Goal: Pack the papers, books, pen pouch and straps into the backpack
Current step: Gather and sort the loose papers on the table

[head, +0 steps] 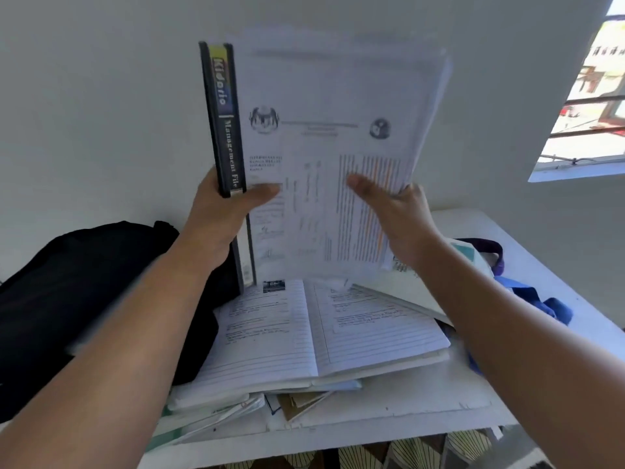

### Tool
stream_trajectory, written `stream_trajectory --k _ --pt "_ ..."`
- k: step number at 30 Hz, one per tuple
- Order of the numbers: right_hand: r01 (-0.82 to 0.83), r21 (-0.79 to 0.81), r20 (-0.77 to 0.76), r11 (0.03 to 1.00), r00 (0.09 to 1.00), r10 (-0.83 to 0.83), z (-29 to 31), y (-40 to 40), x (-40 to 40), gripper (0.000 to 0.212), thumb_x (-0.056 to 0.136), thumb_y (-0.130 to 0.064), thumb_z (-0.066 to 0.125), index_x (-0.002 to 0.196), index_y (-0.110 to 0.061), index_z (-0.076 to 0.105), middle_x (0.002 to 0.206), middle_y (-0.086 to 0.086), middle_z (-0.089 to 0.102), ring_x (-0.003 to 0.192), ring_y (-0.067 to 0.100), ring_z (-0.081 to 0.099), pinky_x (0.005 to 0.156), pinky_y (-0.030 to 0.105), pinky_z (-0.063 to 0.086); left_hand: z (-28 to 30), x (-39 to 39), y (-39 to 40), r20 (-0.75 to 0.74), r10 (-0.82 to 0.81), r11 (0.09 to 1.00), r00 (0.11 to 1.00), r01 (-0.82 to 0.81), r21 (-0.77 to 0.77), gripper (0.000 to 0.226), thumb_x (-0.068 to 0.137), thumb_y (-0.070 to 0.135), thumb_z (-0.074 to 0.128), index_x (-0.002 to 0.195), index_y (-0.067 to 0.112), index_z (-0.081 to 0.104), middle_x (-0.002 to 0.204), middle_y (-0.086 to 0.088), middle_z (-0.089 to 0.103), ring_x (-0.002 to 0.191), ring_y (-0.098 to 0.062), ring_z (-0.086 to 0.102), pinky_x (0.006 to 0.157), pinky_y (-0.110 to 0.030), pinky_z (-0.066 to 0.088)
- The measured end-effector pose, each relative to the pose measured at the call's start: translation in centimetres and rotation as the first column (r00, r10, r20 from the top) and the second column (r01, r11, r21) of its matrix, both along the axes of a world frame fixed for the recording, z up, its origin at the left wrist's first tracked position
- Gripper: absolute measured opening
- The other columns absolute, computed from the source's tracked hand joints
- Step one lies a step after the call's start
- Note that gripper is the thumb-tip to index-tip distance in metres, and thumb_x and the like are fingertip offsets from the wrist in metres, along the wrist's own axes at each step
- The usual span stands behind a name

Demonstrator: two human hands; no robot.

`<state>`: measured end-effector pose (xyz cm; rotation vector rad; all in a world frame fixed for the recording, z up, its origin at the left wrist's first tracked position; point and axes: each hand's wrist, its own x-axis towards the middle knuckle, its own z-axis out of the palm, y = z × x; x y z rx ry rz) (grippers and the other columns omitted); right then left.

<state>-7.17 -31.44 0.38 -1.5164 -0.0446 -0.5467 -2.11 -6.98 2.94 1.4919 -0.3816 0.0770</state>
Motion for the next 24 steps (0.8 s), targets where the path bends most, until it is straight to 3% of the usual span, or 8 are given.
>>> stream_trajectory --k 3,6,8,11,15,18,21,24 --pt "-0.029 0.002 -0.006 1.0 1.0 0.029 -0.4 -0.8 -0.3 0.025 0.083 -0.03 0.085 0.106 -0.021 0.078 0.102 -0.004 0.081 0.098 0.015 0.078 0.084 0.034 0.064 -2.1 0.6 -0.9 -0.106 -0.038 0.999 0.994 0.039 0.008 0.049 0.065 0.017 0.09 0.112 0.014 0.075 0.113 -0.003 0.077 0.105 -0.016 0.073 0.094 -0.035 0.058" --pt "-0.118 0.015 -0.166 0.993 0.979 0.119 -4.6 -0.8 -0.8 0.039 0.073 -0.036 0.085 0.11 -0.027 0.075 0.107 -0.008 0.08 0.104 0.01 0.075 0.097 0.038 0.057 -6.2 0.0 -1.7 -0.32 -0.067 0.998 0.945 0.063 -0.023 0.059 0.061 0.019 0.093 0.117 0.011 0.075 0.117 -0.008 0.076 0.107 -0.02 0.073 0.101 -0.045 0.054" --pt "-0.096 0.061 -0.192 0.993 0.976 0.106 -6.3 -0.7 -0.9 0.043 0.068 -0.039 0.088 0.108 -0.03 0.076 0.11 -0.01 0.08 0.108 0.01 0.074 0.103 0.04 0.055 -7.0 0.4 -1.9 -0.314 -0.06 0.998 0.947 0.054 -0.03 0.055 0.066 0.015 0.093 0.117 0.01 0.075 0.114 -0.008 0.076 0.108 -0.021 0.073 0.101 -0.046 0.054" --pt "-0.014 0.088 -0.162 0.996 0.986 0.028 -5.7 -1.3 -0.2 0.047 0.061 -0.042 0.093 0.103 -0.025 0.079 0.108 -0.005 0.08 0.106 0.016 0.075 0.098 0.042 0.058 -5.7 0.9 -2.5 -0.272 -0.069 0.998 0.96 0.066 -0.02 0.041 0.073 0.007 0.088 0.113 0.009 0.076 0.109 -0.007 0.078 0.101 -0.02 0.075 0.093 -0.042 0.059" --pt "-0.045 0.007 -0.19 0.999 0.981 0.046 -6.4 -2.0 -0.2 0.043 0.068 -0.031 0.091 0.107 -0.023 0.077 0.108 -0.002 0.08 0.104 0.017 0.076 0.097 0.046 0.06 -7.0 0.8 -3.1 -0.315 -0.063 0.997 0.947 0.049 -0.051 0.041 0.073 0.008 0.088 0.112 0.01 0.076 0.108 -0.004 0.078 0.1 -0.016 0.075 0.09 -0.035 0.06" --pt "0.038 -0.047 -0.207 0.998 0.977 -0.047 -7.2 -1.7 0.0 0.03 0.078 -0.03 0.09 0.105 -0.026 0.078 0.102 -0.003 0.081 0.099 0.019 0.076 0.092 0.047 0.063 -7.4 1.0 -3.4 -0.273 -0.053 0.998 0.961 0.041 -0.047 0.043 0.073 0.011 0.089 0.114 0.012 0.076 0.108 -0.002 0.078 0.101 -0.015 0.075 0.091 -0.034 0.059" --pt "0.102 0.033 -0.218 0.994 0.972 -0.093 -6.7 -1.5 0.6 0.026 0.079 -0.031 0.091 0.102 -0.026 0.079 0.099 -0.004 0.081 0.098 0.02 0.077 0.091 0.047 0.063 -8.0 1.4 -3.8 -0.177 0.068 0.998 0.982 -0.07 -0.004 0.057 0.07 0.027 0.094 0.118 0.022 0.065 0.112 0.001 0.076 0.105 -0.015 0.072 0.091 -0.034 0.059" --pt "0.124 0.19 -0.21 0.974 0.974 -0.083 -5.5 -1.4 1.0 0.032 0.078 -0.028 0.092 0.106 -0.02 0.078 0.103 0.001 0.081 0.101 0.024 0.077 0.094 0.052 0.061 -10.3 0.7 -4.8 -0.215 0.437 0.898 0.873 -0.407 0.17 0.104 0.051 0.063 0.095 0.131 0.025 0.04 0.134 -0.004 0.052 0.123 -0.024 0.053 0.102 -0.041 0.05"
